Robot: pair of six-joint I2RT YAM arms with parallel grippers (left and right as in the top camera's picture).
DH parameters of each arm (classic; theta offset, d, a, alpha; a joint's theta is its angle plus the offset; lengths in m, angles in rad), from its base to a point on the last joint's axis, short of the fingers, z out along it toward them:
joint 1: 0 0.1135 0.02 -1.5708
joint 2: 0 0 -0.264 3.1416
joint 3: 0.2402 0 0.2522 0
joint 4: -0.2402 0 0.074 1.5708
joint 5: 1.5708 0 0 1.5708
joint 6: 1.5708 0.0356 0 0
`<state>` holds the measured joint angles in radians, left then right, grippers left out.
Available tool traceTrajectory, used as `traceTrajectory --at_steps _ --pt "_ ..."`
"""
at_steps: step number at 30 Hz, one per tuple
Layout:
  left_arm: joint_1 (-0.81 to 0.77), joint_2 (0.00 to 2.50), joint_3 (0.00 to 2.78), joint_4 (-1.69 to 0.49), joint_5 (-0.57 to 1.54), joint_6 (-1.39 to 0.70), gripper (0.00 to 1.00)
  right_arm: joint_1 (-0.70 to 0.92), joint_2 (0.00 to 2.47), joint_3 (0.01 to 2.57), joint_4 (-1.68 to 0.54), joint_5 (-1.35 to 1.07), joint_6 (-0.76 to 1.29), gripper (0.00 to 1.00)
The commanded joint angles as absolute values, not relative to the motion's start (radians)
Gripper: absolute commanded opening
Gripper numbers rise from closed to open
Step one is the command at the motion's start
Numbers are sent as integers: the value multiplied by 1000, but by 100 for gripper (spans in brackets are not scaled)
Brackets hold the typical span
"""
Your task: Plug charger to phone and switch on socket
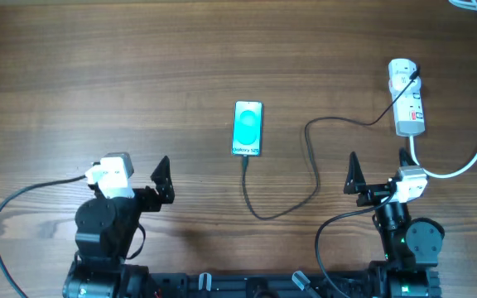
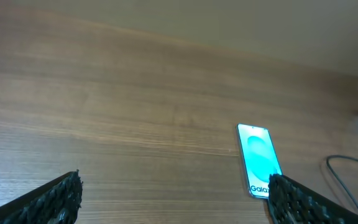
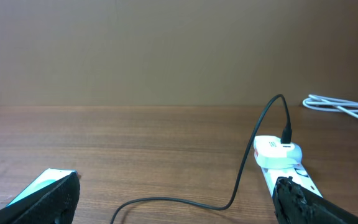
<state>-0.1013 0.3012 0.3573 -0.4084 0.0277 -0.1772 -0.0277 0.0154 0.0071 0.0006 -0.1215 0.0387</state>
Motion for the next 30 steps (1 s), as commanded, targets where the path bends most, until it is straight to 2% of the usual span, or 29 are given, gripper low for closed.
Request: traceTrajectory --at_steps 1,11,18,26,30 --pt "-89 235 286 -360 36 -161 100 -23 4 6 3 -101 26 100" --pt "-51 143 106 -61 68 -164 100 -23 4 6 3 -101 27 100" --pt "-42 66 20 49 70 -165 100 -23 4 5 3 -101 27 100" --pt "14 2 6 27 70 -160 100 -23 4 5 3 -101 27 100" --pt "26 2 6 -76 59 -159 100 -23 4 5 3 -101 27 100"
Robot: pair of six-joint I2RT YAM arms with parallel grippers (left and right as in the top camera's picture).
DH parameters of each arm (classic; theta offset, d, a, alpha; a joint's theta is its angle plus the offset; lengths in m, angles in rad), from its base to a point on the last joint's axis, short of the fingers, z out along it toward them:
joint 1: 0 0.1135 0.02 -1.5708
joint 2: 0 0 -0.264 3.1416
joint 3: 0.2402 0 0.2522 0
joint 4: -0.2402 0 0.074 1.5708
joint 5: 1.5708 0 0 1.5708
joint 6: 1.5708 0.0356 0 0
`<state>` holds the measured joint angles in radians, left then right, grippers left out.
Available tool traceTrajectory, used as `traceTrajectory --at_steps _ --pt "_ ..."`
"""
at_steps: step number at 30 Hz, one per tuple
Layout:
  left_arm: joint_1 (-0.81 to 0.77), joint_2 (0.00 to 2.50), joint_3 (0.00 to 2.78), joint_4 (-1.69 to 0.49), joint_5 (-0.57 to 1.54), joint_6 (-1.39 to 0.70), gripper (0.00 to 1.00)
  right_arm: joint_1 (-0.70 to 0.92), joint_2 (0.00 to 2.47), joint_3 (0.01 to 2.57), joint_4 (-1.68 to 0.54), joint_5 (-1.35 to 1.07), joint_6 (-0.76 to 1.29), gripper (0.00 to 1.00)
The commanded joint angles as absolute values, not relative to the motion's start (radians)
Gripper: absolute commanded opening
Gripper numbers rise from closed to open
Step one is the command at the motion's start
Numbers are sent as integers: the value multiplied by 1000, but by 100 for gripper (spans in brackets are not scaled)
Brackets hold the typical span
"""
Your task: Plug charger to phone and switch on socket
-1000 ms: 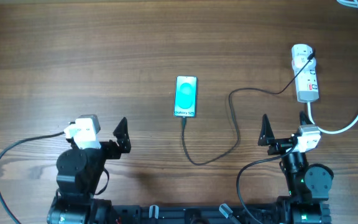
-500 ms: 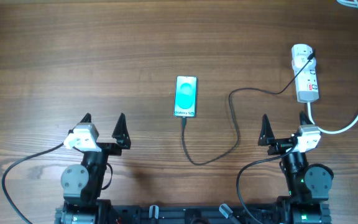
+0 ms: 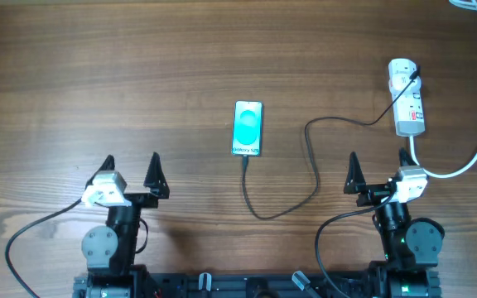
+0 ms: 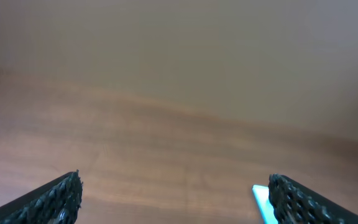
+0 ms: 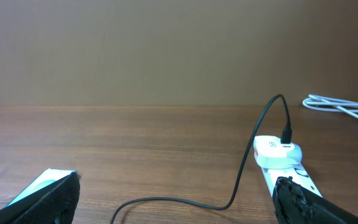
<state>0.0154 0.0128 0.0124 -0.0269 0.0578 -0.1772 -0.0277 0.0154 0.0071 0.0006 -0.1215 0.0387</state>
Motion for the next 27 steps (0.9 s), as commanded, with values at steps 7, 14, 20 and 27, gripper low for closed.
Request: traceTrajectory --at_steps 7,14,20,27 --pt "27 2 6 -77 35 -56 100 -23 4 6 3 -101 26 100" --pt "31 2 6 -78 17 -2 100 -23 4 5 3 -101 26 100" --pt "31 2 6 -78 17 23 100 -23 4 6 3 -101 27 100" --pt "31 2 6 -76 17 22 100 -23 4 5 3 -101 27 100"
